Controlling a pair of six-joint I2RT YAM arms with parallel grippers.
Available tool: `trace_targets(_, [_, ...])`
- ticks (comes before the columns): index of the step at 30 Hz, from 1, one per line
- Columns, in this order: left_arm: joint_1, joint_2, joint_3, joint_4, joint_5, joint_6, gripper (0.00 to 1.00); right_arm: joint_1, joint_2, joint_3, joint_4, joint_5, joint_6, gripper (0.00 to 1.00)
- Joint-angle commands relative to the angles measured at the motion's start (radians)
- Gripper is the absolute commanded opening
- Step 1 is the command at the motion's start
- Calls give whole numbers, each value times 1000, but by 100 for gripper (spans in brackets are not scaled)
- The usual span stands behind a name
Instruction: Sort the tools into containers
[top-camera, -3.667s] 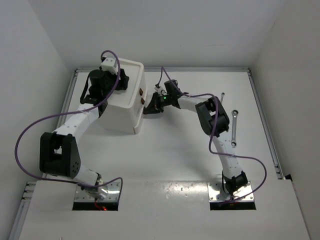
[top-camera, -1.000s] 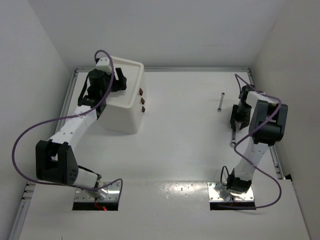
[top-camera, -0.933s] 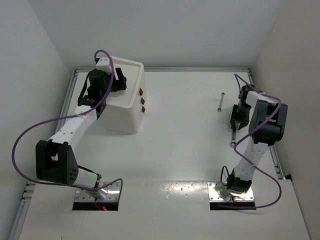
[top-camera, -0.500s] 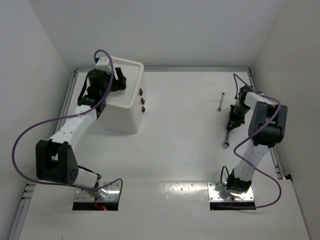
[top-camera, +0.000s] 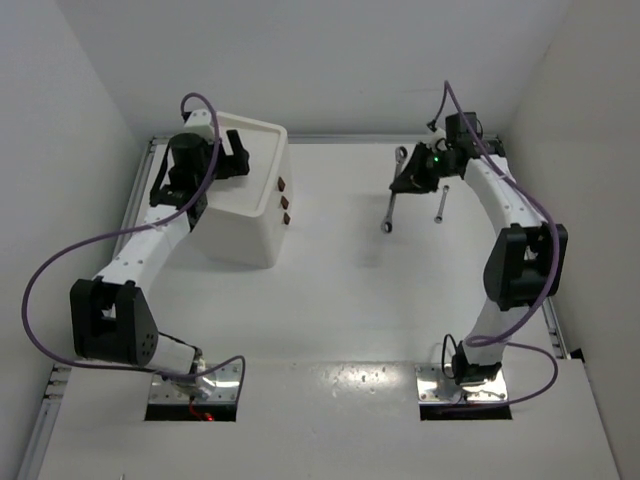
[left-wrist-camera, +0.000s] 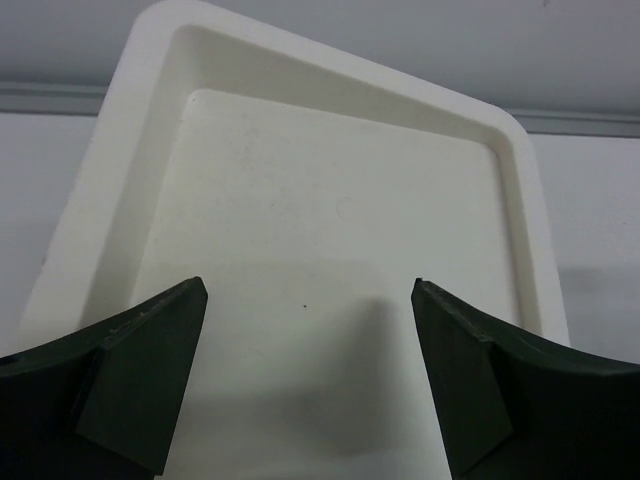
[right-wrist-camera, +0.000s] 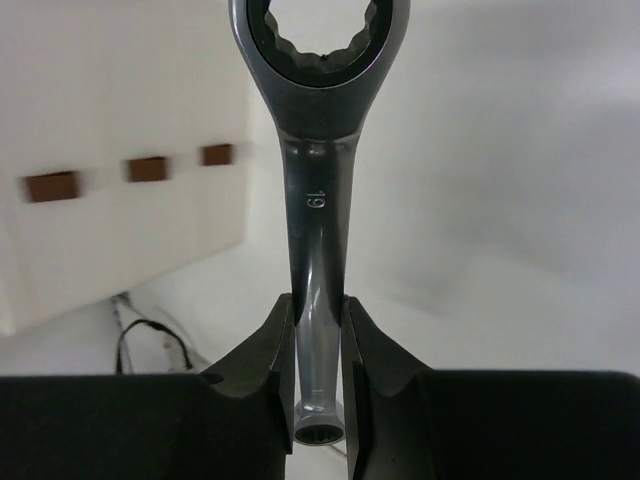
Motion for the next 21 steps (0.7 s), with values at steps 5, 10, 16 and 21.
trace_targets(5, [95, 67, 33, -452, -35, -61, 93, 156, 29, 244, 193, -195, 231, 0])
trace_targets(10, [128, 44, 87, -478, -35, -72, 94, 231, 124, 408, 296, -267, 356, 0])
trace_targets(16, [182, -6, 90, -489, 28, -69, 95, 300, 228, 548, 480, -323, 537, 0])
trace_targets(21, [182, -29, 90, -453, 231, -48, 95, 346, 270, 576, 594, -343, 586, 0])
